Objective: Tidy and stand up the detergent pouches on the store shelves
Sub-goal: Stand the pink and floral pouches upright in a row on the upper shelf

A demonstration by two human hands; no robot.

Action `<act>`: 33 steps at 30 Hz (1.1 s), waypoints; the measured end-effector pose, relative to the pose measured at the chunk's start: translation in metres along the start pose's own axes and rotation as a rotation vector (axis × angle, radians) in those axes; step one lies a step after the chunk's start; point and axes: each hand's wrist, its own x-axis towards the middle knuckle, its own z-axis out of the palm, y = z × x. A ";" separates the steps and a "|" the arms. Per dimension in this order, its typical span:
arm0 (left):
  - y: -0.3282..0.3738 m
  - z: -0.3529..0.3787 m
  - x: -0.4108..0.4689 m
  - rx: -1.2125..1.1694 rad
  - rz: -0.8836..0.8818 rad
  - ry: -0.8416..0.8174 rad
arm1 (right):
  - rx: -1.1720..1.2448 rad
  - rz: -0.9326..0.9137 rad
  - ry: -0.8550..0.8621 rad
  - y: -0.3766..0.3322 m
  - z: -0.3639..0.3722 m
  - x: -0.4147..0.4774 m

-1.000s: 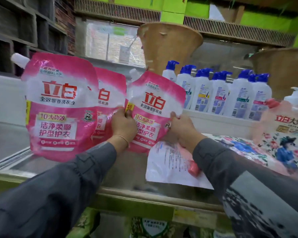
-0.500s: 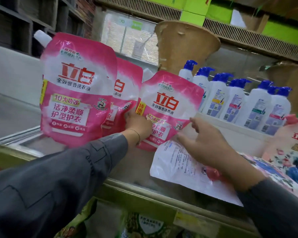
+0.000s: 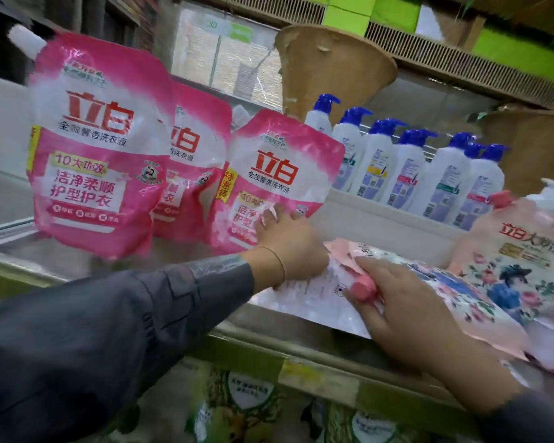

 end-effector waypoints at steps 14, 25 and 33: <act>0.166 0.039 -0.012 -0.603 0.583 -0.229 | 0.651 0.457 0.609 0.106 -0.096 0.017; 0.280 0.103 -0.011 -0.370 0.702 0.228 | 0.837 0.505 0.690 0.165 -0.122 -0.007; 0.281 0.100 -0.011 -0.870 0.566 0.025 | 0.576 0.313 0.786 0.174 -0.118 -0.011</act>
